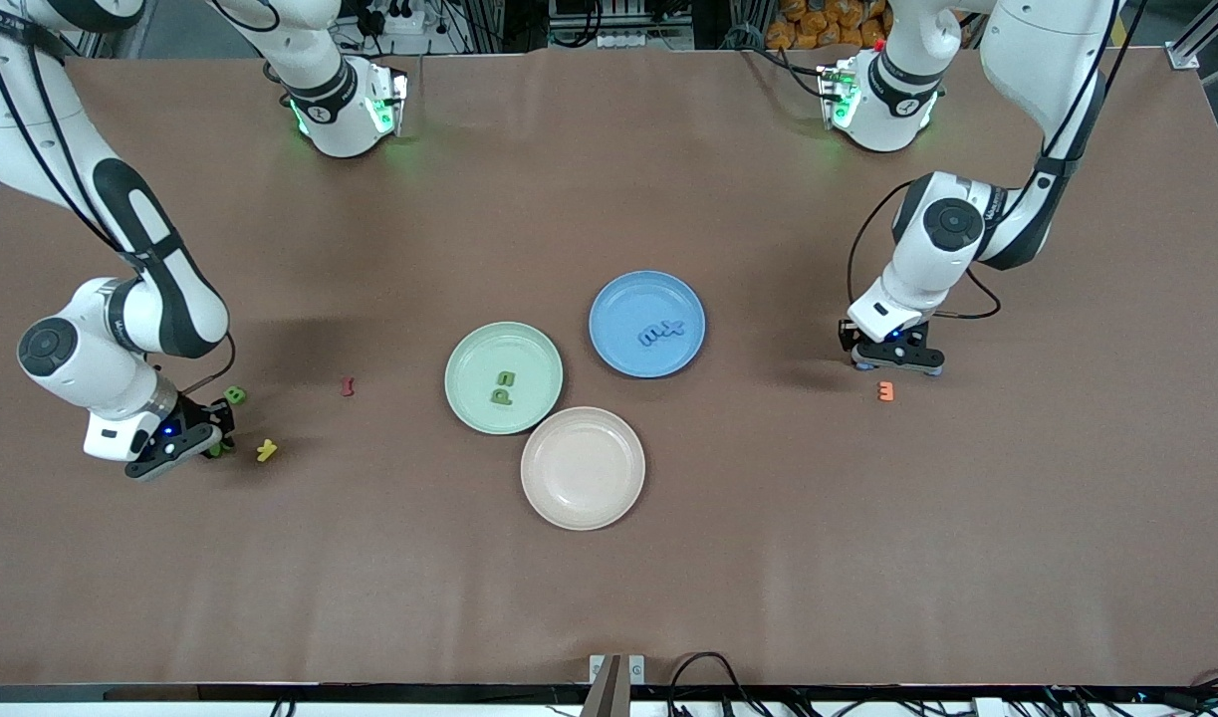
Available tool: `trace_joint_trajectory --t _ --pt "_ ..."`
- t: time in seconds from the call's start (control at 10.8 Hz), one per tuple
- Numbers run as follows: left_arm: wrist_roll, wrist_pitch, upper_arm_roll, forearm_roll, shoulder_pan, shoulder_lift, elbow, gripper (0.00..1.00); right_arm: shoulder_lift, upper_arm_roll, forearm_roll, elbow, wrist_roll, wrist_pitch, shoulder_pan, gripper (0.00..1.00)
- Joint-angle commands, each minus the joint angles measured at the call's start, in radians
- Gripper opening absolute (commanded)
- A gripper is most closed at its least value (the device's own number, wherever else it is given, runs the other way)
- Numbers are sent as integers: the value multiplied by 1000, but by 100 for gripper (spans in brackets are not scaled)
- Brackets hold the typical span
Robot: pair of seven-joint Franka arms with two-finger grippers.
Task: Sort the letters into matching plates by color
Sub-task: 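Carry the blue G to the blue plate while the right lifts N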
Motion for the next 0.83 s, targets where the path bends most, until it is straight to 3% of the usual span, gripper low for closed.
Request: trace_joint_trajectory --t 0.0,0.28,0.65,0.74 --pt "17 -25 -24 -143 -68 -6 35 0 -25 8 -8 -5 8 -20 -28 23" --pt "12 -50 -47 -258 -106 0 73 0 -60 22 29 5 20 -104 -38 23" --pt "-15 -60 -59 -360 -165 -2 96 0 -100 27 194 30 72 -213 -19 23" --pt "-40 -68 -58 -372 -178 -3 99 0 -114 25 202 30 124 -230 -2 23"
